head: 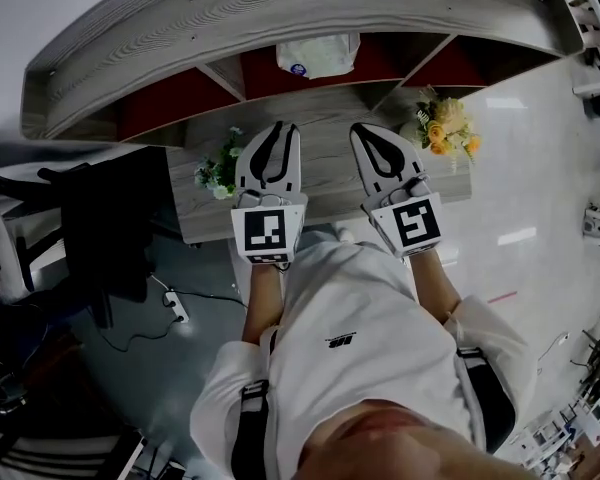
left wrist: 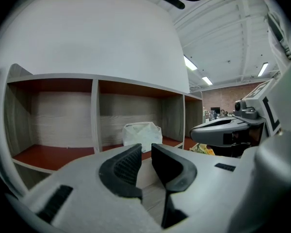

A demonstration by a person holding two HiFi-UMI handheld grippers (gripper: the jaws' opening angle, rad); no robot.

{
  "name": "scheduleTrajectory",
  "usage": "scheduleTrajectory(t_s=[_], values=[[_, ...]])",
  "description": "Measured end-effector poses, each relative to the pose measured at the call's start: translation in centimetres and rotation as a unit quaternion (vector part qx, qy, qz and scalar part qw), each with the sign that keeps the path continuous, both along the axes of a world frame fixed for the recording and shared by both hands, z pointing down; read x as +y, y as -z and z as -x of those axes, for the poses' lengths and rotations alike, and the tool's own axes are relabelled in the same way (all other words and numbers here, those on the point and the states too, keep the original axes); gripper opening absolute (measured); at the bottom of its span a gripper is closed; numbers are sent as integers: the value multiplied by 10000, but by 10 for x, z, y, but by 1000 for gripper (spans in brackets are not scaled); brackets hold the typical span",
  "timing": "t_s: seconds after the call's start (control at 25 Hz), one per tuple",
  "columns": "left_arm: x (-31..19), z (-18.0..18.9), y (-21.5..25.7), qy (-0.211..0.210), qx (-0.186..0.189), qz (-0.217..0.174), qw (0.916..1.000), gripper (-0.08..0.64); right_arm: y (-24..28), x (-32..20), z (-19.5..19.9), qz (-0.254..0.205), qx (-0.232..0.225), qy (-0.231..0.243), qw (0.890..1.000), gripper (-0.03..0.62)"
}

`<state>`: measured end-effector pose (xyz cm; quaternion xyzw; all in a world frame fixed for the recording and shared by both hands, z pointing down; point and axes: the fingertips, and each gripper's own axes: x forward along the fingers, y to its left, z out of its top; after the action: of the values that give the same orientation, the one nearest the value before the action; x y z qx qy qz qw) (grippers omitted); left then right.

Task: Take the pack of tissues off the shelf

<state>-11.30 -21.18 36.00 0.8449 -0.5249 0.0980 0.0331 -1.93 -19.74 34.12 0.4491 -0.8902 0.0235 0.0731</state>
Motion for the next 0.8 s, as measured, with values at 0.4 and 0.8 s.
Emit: scheduleTrajectory(t_s=[0.4, 0.8], values=[[-38, -1, -7, -58, 52, 71, 9999, 95, -8, -28, 7, 94, 12, -74, 9999, 25], [-70, -13, -6, -212, 125, 79, 9997, 106, -6, -47, 13, 124, -23, -136, 9998, 25]])
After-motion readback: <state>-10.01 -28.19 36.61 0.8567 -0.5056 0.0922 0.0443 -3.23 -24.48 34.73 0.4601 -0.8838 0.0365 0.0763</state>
